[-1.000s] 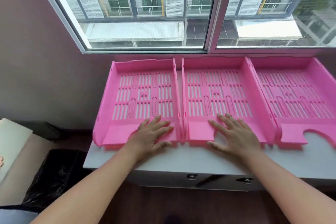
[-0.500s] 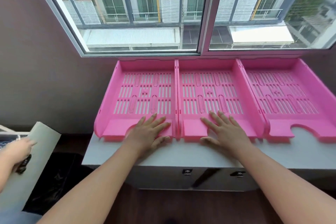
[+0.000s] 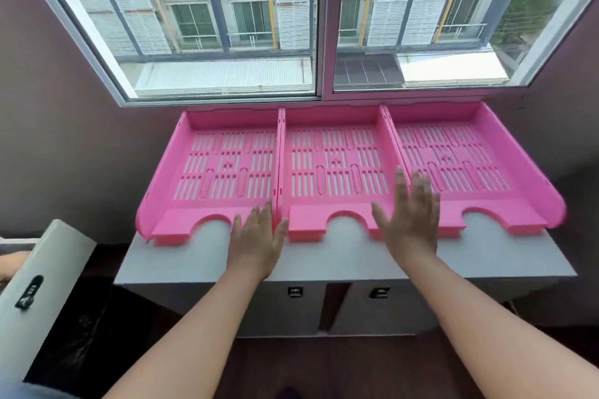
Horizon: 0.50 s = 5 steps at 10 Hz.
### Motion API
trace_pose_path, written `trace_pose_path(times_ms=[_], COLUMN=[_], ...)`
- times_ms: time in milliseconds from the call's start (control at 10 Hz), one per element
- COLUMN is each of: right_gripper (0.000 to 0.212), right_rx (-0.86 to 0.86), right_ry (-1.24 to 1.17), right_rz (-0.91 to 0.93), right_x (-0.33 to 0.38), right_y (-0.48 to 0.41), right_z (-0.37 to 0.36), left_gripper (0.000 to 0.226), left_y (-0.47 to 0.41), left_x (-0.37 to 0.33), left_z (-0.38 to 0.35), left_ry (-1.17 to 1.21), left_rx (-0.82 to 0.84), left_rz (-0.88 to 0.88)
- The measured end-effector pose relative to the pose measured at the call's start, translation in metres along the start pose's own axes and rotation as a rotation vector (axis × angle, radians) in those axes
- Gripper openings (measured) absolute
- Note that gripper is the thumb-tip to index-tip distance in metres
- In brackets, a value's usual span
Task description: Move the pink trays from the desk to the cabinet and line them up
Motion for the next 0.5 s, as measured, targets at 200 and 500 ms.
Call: trace_pose_path(times_ms=[200,500], right_gripper=[0.061,0.115], right_rx=[0.255,0.147], right_ry=[-0.385,-0.12], right_rz=[-0.354,-0.25], right_x=[-0.034,-0.088], right_y=[-0.017,0.023], right_z=[0.006,0.037], left_gripper=[0.067,0.093], left_y=[0.002,0.032], left_x=[-0.015,0.029], left_z=[0.002,-0.002], left_ry=[-0.011,-0.15], left_rx=[0.056,-0.095], left_rz=[0.062,0.175])
Point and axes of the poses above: each hand's wrist, its own y-axis away from the middle knuckle, its own z-axis out of the back of the hand, x = y × z, the point moved 2 cm from there along -y, towards the middle knuckle, and after that the axes turned 13 degrees about -y, right-handed, at the moved point
